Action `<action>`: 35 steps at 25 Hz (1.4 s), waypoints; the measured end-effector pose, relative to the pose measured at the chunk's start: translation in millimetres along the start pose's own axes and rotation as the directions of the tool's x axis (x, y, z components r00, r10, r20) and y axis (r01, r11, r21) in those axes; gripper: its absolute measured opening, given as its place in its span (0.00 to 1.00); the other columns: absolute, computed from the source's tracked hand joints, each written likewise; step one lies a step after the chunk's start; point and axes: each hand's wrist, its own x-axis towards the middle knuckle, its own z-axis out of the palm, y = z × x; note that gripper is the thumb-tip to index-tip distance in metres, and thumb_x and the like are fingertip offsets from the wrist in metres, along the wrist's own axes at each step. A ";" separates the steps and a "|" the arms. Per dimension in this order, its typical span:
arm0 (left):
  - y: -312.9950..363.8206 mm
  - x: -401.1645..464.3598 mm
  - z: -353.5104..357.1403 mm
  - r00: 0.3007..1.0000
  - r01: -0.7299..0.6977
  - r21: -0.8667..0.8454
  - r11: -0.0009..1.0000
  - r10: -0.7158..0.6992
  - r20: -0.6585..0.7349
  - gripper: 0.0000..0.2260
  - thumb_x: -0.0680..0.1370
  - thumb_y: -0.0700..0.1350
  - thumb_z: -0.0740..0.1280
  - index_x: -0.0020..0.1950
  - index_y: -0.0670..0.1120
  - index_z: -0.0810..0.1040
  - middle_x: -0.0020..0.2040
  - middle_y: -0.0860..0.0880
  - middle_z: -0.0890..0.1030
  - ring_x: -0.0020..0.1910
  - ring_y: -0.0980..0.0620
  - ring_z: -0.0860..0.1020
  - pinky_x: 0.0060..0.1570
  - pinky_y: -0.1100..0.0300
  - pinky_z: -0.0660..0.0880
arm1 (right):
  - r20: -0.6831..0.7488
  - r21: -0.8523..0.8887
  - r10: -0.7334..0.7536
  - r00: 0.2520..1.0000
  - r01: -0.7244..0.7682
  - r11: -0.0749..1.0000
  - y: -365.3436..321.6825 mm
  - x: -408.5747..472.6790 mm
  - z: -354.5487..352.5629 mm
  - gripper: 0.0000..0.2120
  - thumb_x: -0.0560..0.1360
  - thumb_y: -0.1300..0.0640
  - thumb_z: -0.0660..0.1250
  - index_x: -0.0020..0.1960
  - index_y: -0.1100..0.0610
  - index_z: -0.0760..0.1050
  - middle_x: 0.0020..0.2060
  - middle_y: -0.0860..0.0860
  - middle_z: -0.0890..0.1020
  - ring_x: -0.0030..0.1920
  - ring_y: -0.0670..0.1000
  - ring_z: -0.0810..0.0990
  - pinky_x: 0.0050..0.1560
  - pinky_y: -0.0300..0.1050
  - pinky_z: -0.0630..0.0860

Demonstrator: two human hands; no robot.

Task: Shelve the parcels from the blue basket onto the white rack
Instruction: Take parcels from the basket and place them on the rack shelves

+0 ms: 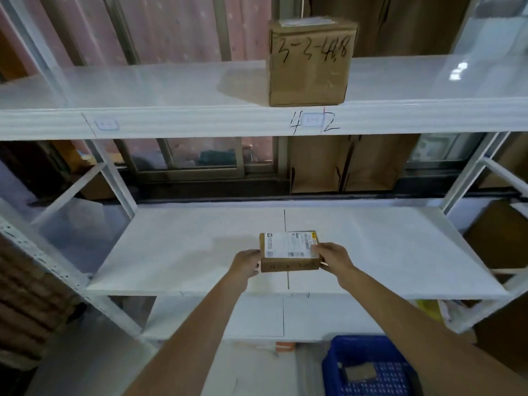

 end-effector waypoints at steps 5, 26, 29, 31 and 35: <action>-56.2 81.2 17.5 0.999 0.034 0.078 0.996 -0.031 -0.039 0.08 0.78 0.40 0.66 0.52 0.37 0.80 0.48 0.42 0.80 0.45 0.46 0.77 0.42 0.60 0.74 | -0.143 -0.162 0.061 0.988 -0.084 0.983 67.9 63.7 14.0 0.09 0.75 0.57 0.69 0.54 0.56 0.78 0.52 0.57 0.83 0.54 0.59 0.81 0.59 0.57 0.78; -113.2 139.5 25.4 0.978 0.210 0.139 0.968 -0.208 -0.032 0.06 0.73 0.38 0.61 0.37 0.47 0.70 0.41 0.45 0.74 0.45 0.45 0.70 0.48 0.56 0.67 | -0.129 -0.394 0.165 0.978 -0.203 0.896 124.0 113.3 18.0 0.22 0.77 0.60 0.59 0.71 0.56 0.67 0.61 0.55 0.79 0.53 0.55 0.77 0.53 0.49 0.75; -98.0 125.3 20.8 0.979 0.184 0.203 0.962 -0.162 -0.121 0.05 0.73 0.38 0.62 0.38 0.43 0.69 0.39 0.43 0.71 0.44 0.45 0.69 0.46 0.56 0.65 | -0.134 -0.364 0.155 0.979 -0.194 0.911 107.8 101.7 1.8 0.22 0.77 0.59 0.61 0.70 0.54 0.68 0.60 0.55 0.79 0.53 0.56 0.77 0.53 0.48 0.73; -81.7 110.9 16.0 0.974 0.170 0.226 0.959 -0.128 -0.187 0.02 0.75 0.38 0.61 0.43 0.41 0.71 0.41 0.42 0.72 0.44 0.44 0.70 0.46 0.56 0.66 | -0.113 -0.375 0.117 0.987 -0.151 0.915 93.1 87.7 -15.7 0.19 0.76 0.58 0.63 0.67 0.53 0.71 0.58 0.54 0.79 0.50 0.54 0.76 0.52 0.47 0.73; -43.7 74.0 15.2 0.980 0.083 0.219 0.972 -0.040 -0.194 0.02 0.75 0.38 0.62 0.46 0.40 0.73 0.44 0.41 0.72 0.44 0.45 0.69 0.47 0.56 0.66 | -0.070 -0.391 0.011 0.997 -0.038 0.920 59.8 53.7 -54.1 0.16 0.75 0.58 0.65 0.63 0.53 0.74 0.55 0.53 0.81 0.50 0.53 0.76 0.53 0.44 0.71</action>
